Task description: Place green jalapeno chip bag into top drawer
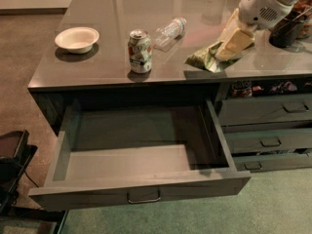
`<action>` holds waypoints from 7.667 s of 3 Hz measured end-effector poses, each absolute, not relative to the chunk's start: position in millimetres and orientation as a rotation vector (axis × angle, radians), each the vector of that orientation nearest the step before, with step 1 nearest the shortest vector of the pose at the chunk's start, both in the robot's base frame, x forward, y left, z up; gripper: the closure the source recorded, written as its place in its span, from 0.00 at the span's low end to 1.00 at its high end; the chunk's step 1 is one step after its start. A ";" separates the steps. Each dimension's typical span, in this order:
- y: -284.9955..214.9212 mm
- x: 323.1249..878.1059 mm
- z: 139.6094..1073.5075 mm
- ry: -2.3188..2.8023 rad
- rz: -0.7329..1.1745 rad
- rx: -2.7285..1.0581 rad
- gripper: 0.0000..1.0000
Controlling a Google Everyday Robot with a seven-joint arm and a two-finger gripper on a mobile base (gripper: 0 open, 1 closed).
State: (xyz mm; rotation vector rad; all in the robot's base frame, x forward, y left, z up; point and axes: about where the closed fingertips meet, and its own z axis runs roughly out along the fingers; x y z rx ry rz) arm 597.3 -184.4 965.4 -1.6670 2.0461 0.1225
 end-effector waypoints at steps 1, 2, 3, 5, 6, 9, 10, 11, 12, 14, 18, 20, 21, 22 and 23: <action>-186.8 554.9 992.1 2.011 0.127 -1.734 1.00; -183.8 515.3 1023.6 1.992 0.152 -1.778 1.00; -178.3 495.0 1025.7 1.981 0.285 -1.730 1.00; -170.6 494.9 1008.2 1.957 0.307 -1.739 1.00; -157.4 471.8 973.1 1.955 0.405 -1.780 1.00; -110.6 426.6 839.0 1.950 0.729 -1.842 1.00; -91.6 444.2 812.0 1.887 0.723 -1.833 1.00; -76.0 475.9 785.6 1.849 0.654 -1.787 1.00; -76.0 475.9 785.6 1.850 0.654 -1.787 1.00; -60.6 504.0 761.9 1.853 0.561 -1.741 1.00; -27.0 582.7 678.0 1.763 0.502 -1.757 1.00; -15.6 582.9 645.4 1.823 0.282 -1.895 1.00; -14.0 580.5 640.3 1.830 0.274 -1.910 0.82; -14.0 580.5 640.3 1.830 0.274 -1.910 0.58; -14.0 580.5 640.3 1.830 0.274 -1.910 0.36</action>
Offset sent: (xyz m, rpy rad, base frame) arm -0.1448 -0.0028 0.0939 -0.0368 0.0958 0.1483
